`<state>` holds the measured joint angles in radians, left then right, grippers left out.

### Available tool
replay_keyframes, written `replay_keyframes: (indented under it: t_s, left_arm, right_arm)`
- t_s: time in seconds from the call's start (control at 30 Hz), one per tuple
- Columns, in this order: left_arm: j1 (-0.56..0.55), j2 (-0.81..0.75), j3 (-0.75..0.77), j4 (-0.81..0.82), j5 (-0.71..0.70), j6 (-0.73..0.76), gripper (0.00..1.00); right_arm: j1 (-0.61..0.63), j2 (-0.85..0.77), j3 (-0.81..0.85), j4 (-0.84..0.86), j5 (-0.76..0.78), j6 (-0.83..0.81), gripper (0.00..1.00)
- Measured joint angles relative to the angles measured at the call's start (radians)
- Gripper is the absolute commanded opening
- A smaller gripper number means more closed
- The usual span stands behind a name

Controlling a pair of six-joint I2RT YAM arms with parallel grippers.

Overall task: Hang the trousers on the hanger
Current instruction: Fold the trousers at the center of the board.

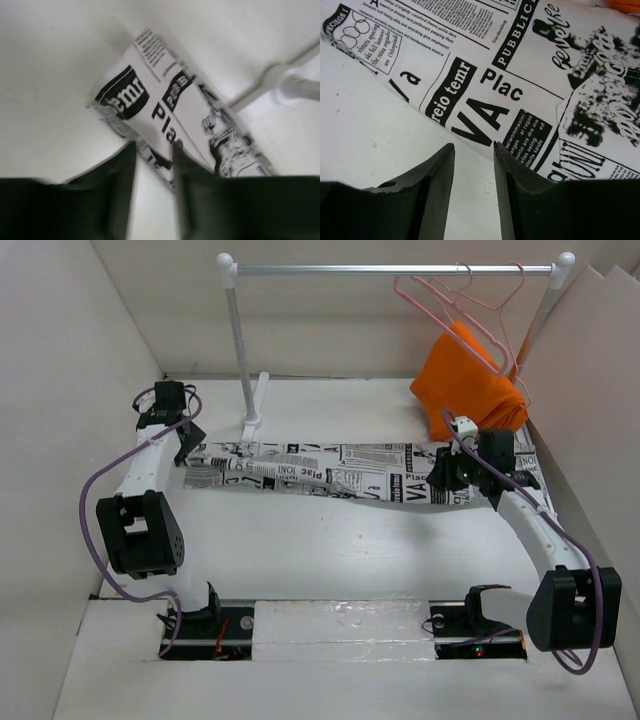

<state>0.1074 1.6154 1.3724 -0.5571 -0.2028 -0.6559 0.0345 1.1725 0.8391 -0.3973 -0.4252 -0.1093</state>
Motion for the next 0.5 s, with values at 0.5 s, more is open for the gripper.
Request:
replay_keyframes:
  t_s: [0.5]
  left_arm:
    - [0.013,-0.043,-0.283,0.042,-0.039,0.003,0.95]
  right_arm:
    - [0.024,0.031,0.001,-0.055,0.039,0.003,0.65]
